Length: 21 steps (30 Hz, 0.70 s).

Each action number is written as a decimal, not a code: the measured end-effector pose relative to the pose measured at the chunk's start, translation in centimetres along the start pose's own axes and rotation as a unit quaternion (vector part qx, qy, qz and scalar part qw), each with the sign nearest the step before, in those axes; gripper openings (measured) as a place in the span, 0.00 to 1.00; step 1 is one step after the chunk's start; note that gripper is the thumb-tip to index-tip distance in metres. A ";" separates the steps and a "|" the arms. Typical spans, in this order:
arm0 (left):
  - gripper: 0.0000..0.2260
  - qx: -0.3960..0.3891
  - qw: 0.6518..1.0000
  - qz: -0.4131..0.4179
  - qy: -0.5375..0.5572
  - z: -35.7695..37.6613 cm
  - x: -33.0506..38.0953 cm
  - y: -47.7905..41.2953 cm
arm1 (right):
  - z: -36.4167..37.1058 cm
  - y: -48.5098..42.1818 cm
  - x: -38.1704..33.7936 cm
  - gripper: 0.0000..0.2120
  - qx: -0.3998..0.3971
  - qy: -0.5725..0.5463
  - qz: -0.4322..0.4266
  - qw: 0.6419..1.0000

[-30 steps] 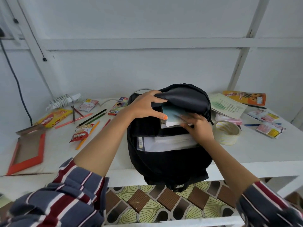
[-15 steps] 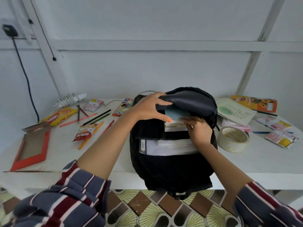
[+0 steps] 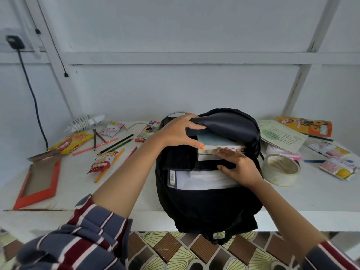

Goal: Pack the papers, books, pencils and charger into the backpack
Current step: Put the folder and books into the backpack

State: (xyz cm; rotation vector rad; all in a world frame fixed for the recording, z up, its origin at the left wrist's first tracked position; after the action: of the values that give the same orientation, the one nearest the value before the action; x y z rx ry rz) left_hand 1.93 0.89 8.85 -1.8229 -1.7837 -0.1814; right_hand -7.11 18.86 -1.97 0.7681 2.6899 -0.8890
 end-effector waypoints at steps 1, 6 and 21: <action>0.28 0.000 1.000 0.000 0.001 0.0 0.0 0.0 | 0.1 -0.2 0.0 0.23 -0.008 0.003 0.003 1.000; 0.27 0.000 1.000 0.000 0.008 0.0 0.1 0.0 | 0.1 -1.2 0.1 0.22 -0.016 0.006 0.017 1.000; 0.22 -0.113 0.992 -0.042 -0.019 0.6 1.1 1.1 | -2.6 -0.3 -1.2 0.18 -0.040 -0.002 0.002 0.999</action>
State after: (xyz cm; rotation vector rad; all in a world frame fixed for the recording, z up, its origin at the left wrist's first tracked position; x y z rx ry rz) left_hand 2.88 2.18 8.54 -1.9171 -1.9358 -0.3990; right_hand -6.31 19.72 0.65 0.7542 2.7019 -0.7745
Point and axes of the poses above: each hand's wrist, its own y-axis away from the middle knuckle, its own z-axis out of the palm, x = y × z, the point moved 5 cm from there along -y, towards the middle knuckle, and after that the axes turned 4 degrees about x, right-handed, at the moved point
